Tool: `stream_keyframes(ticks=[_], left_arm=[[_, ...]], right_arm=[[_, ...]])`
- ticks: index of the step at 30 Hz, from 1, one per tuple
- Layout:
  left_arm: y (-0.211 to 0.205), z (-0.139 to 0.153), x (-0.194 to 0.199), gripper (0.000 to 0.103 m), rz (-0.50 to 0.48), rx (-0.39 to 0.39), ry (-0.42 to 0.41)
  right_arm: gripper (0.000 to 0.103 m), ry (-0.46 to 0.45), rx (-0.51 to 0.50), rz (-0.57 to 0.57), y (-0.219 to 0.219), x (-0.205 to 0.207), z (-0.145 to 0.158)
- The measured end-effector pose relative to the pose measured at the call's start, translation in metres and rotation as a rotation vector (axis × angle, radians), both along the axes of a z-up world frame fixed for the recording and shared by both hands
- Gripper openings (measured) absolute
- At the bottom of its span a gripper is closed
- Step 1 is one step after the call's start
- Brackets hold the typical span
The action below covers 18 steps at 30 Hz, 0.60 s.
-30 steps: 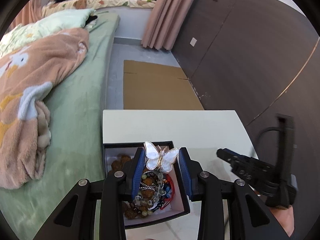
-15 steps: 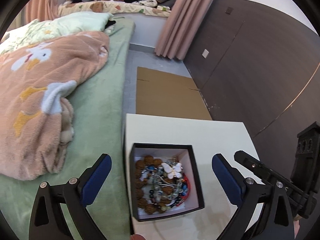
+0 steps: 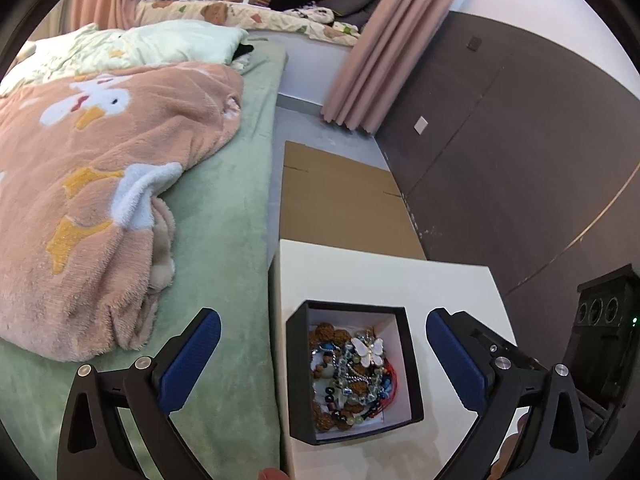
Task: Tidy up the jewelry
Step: 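Carry the silver ring into the black box and open the right gripper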
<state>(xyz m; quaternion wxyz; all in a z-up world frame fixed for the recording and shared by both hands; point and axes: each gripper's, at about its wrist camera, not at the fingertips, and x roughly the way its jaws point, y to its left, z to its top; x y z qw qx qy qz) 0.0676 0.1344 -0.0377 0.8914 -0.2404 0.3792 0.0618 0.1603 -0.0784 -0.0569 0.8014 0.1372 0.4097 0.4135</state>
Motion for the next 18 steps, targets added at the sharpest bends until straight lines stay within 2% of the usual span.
stream_keyframes(ticks=[4,6,7,8,9,15,18], left_arm=[[0.007,0.001,-0.001,0.102,0.014,0.001,-0.006],[0.009,0.001,0.0,0.102,0.018,0.003,-0.003],[0.01,0.0,0.001,0.102,0.02,0.004,-0.002],[0.011,0.0,0.001,0.103,0.022,0.004,-0.002],[0.012,0.001,0.001,0.103,0.024,0.003,-0.003],[0.008,0.002,0.002,0.103,0.019,0.004,-0.012],[0.004,0.002,0.003,0.102,0.011,0.01,-0.01]], right_arm=[[0.015,0.003,0.023,0.027,0.009,0.002,0.0],[0.018,0.027,0.017,0.047,0.013,0.004,-0.002],[0.029,0.048,0.012,0.051,0.015,0.007,-0.005],[0.044,0.058,0.01,0.045,0.014,0.008,-0.006],[0.049,0.065,0.012,0.028,0.012,0.009,-0.008],[0.052,0.09,0.011,-0.005,-0.004,0.016,-0.008],[0.06,0.088,0.001,-0.023,-0.014,0.017,-0.005]])
